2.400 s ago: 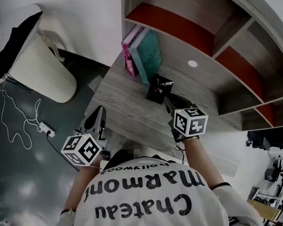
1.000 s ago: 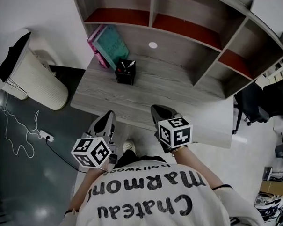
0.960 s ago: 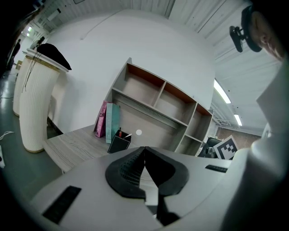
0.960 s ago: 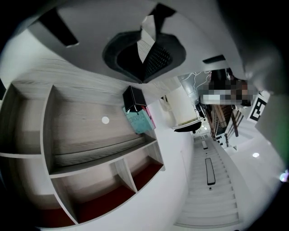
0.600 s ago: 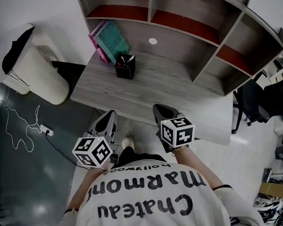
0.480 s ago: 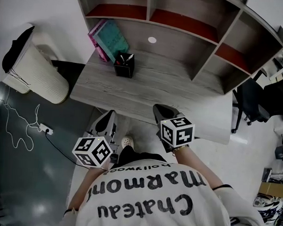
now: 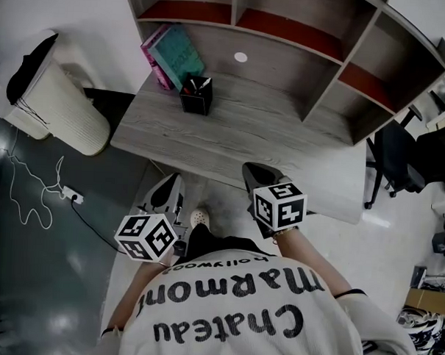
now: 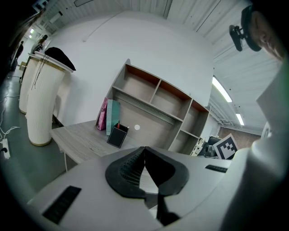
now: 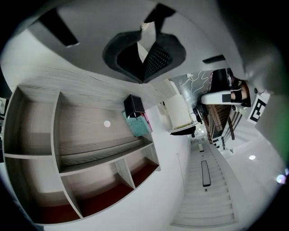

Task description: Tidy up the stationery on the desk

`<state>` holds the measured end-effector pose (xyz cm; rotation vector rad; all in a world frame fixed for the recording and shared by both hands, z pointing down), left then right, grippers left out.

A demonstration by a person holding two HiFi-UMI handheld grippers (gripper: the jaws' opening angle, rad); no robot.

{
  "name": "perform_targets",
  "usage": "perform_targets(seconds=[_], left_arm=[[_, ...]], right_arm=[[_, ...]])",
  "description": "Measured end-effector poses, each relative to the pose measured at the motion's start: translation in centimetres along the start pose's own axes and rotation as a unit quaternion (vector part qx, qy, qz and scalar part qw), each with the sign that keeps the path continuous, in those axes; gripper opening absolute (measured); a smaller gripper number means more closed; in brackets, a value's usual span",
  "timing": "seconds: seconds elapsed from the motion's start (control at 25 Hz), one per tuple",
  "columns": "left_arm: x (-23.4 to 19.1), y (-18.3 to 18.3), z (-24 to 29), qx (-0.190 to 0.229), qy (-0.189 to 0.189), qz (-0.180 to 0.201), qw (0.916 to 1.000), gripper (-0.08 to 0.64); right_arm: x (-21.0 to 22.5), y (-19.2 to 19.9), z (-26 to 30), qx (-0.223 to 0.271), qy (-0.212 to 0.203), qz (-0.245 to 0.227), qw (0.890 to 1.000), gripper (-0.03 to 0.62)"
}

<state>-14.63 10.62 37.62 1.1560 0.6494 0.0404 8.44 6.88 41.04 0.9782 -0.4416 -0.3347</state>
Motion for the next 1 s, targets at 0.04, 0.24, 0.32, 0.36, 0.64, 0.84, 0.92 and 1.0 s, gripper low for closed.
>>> perform_targets(seconds=[0.04, 0.24, 0.32, 0.36, 0.64, 0.84, 0.92, 1.0], left_arm=[[0.03, 0.08, -0.05, 0.0, -0.001, -0.001, 1.0, 0.015], [0.0, 0.37, -0.15, 0.001, -0.002, -0.003, 1.0, 0.015], [-0.01, 0.48, -0.17, 0.001, -0.002, -0.004, 1.0, 0.015], [0.0, 0.51, -0.16, 0.001, -0.001, -0.004, 1.0, 0.015], [-0.12, 0.46, 0.0, -0.001, -0.002, -0.005, 1.0, 0.015], [-0.36, 0.4, 0.07, -0.004, -0.005, -0.004, 1.0, 0.015], [-0.42, 0.33, 0.21, -0.004, -0.004, -0.003, 1.0, 0.015], [-0.46, 0.22, 0.36, -0.004, -0.004, -0.002, 1.0, 0.015]], right_arm=[[0.0, 0.07, -0.03, -0.001, -0.001, 0.001, 1.0, 0.011], [0.03, 0.27, -0.13, -0.002, -0.002, 0.0, 1.0, 0.011], [0.04, 0.36, -0.18, -0.004, -0.002, -0.001, 1.0, 0.011], [0.04, 0.39, -0.21, -0.004, -0.002, -0.001, 1.0, 0.011], [0.01, 0.4, 0.1, -0.006, -0.005, -0.001, 1.0, 0.011], [0.01, 0.35, 0.41, -0.007, -0.007, -0.002, 1.0, 0.011], [0.06, 0.27, 0.56, -0.008, -0.008, -0.003, 1.0, 0.011], [0.11, 0.17, 0.69, -0.009, -0.008, -0.003, 1.0, 0.011]])
Point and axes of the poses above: the fingertips, and each gripper's own axes: z forward along the fingers, x to its right, y out of its underside, the point moved 7 cm from there along -z, backward along the fingers, and after that the axes turned 2 degrees about -z, right-handed, at the moved point
